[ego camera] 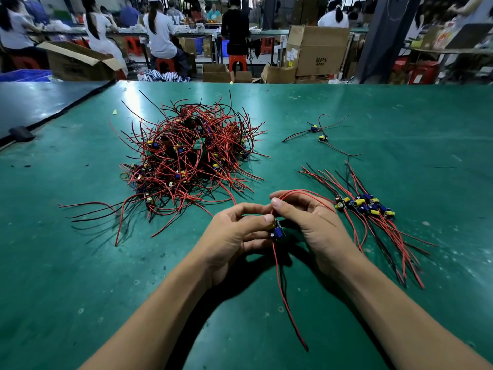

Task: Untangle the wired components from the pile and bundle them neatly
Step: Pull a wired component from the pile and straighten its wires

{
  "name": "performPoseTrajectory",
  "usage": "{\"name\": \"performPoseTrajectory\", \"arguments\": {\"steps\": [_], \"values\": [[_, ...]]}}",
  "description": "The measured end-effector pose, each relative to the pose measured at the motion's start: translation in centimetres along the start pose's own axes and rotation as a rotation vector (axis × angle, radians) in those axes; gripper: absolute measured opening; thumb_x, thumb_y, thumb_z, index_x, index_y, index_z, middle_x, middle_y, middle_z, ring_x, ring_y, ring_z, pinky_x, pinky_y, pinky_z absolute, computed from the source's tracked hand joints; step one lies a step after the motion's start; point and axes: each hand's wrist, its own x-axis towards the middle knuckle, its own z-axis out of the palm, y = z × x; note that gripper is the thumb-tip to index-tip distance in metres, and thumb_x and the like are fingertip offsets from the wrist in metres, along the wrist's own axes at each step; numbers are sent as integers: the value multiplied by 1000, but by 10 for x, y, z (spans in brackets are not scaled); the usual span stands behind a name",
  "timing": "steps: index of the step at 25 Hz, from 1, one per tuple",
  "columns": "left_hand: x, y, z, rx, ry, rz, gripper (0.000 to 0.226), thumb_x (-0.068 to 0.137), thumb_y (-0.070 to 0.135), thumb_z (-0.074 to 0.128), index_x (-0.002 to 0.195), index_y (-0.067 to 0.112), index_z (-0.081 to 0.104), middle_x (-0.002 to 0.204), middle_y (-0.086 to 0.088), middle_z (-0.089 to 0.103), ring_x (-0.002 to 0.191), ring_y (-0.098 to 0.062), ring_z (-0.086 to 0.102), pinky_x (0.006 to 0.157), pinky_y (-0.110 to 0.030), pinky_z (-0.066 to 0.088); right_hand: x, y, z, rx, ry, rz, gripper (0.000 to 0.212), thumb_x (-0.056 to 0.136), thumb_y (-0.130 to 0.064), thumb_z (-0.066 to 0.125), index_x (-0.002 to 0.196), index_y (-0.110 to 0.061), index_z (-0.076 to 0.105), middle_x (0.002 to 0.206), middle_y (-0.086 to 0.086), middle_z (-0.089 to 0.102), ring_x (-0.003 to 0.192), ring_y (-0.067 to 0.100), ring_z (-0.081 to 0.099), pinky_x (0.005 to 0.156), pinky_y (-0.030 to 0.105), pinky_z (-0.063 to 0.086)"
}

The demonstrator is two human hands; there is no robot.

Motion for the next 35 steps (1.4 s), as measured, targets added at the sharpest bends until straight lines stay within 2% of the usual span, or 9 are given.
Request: {"name": "performPoseTrajectory", "arguments": {"steps": [5,7,10,16,21,24,28,31,35], "values": [[0,1,-1,12,26,-22,27,63,11,77,87,6,67,76,-17,70,65,-26,68,64,-32,59,-2,-3,-1,-26,-20,88,27,73,-42,81,82,-18,74,78,2,69,69,13,60,61,26,50],[0,1,0,15,29,-20,25,62,11,77,84,6,67,73,-17,69,61,-25,69,64,-33,59,-3,-2,-1,-121,-61,86,33,72,-46,82,78,-15,71,72,0,61,66,12,54,62,27,46],[0,1,0,41,42,-10,23,62,10,75,83,5,67,69,-15,66,60,-27,68,65,-35,59,-4,-1,-3,-253,-70,29,32,80,-40,80,77,-10,70,66,-3,58,65,12,51,66,35,42],[-1,4,1,33,21,-39,5,75,1,67,78,5,67,64,-12,62,56,-28,67,59,-33,59,-3,-2,-4,-163,-76,76,19,81,-34,80,76,-17,74,65,-2,60,63,10,52,66,36,44],[-2,3,3,117,-22,-46,18,85,-4,59,76,8,70,64,-7,63,53,-23,67,50,-25,55,-2,0,-2,-28,-46,119,31,76,-40,79,80,-10,73,71,10,58,55,12,45,49,23,41],[-2,2,5,148,-20,-50,19,85,-3,60,76,9,71,72,-9,65,53,-22,65,51,-25,52,0,2,0,-45,5,105,29,78,-39,78,77,-11,72,72,16,53,57,19,40,53,27,35],[-2,2,6,156,-14,-62,11,87,5,65,79,8,72,70,-9,65,54,-21,61,52,-25,51,2,4,1,-76,30,107,31,86,-33,76,62,-18,63,54,3,42,46,12,30,50,28,26],[-3,1,7,180,9,-55,7,87,6,66,81,6,70,70,-10,63,54,-20,59,57,-27,48,1,4,2,-95,29,122,34,85,-40,77,66,-16,61,55,2,40,48,14,30,54,35,27],[-5,0,8,237,-41,-25,9,87,5,66,79,6,67,66,-4,66,52,-17,59,55,-25,46,1,1,6,-84,61,211,40,88,-41,72,60,-19,53,51,2,39,40,12,31,46,25,25]]}}
